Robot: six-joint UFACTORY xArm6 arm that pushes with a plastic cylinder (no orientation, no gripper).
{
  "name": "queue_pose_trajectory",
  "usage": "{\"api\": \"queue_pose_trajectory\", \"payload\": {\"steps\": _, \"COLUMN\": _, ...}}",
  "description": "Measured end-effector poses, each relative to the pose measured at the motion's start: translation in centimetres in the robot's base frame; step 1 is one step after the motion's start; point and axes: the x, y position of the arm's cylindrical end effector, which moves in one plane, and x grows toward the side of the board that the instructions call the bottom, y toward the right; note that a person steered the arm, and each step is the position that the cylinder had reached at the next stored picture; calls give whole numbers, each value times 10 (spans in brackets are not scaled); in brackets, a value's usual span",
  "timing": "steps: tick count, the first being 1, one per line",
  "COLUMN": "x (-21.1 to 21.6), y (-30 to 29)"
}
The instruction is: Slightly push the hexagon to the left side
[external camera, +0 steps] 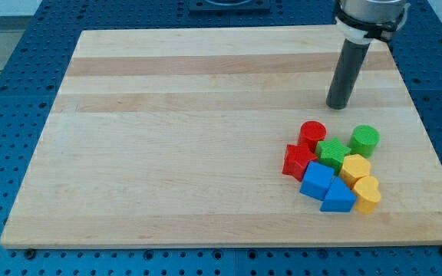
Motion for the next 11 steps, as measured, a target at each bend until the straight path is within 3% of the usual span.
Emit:
{"api": "queue_pose_trajectory", "payload": {"steps": 2, "x": 0, "y": 10}}
{"api": "queue_pose_trajectory", "payload": {"steps": 4, "x": 9, "y": 68}}
{"api": "queue_pose_trajectory", "payload": {"steps": 5, "x": 25, "y": 133}}
{"api": "queue_pose_trajectory", "payload": {"steps": 7, "x": 119, "y": 108}}
{"api": "queue_pose_trajectory", "payload": {"steps": 8, "x": 141, "y": 38}}
{"api": "queue_pose_trajectory", "payload": {"steps": 10, "x": 149, "y": 19}}
{"api": "queue_pose_trajectory", "payload": {"steps": 11, "x": 149, "y": 48}}
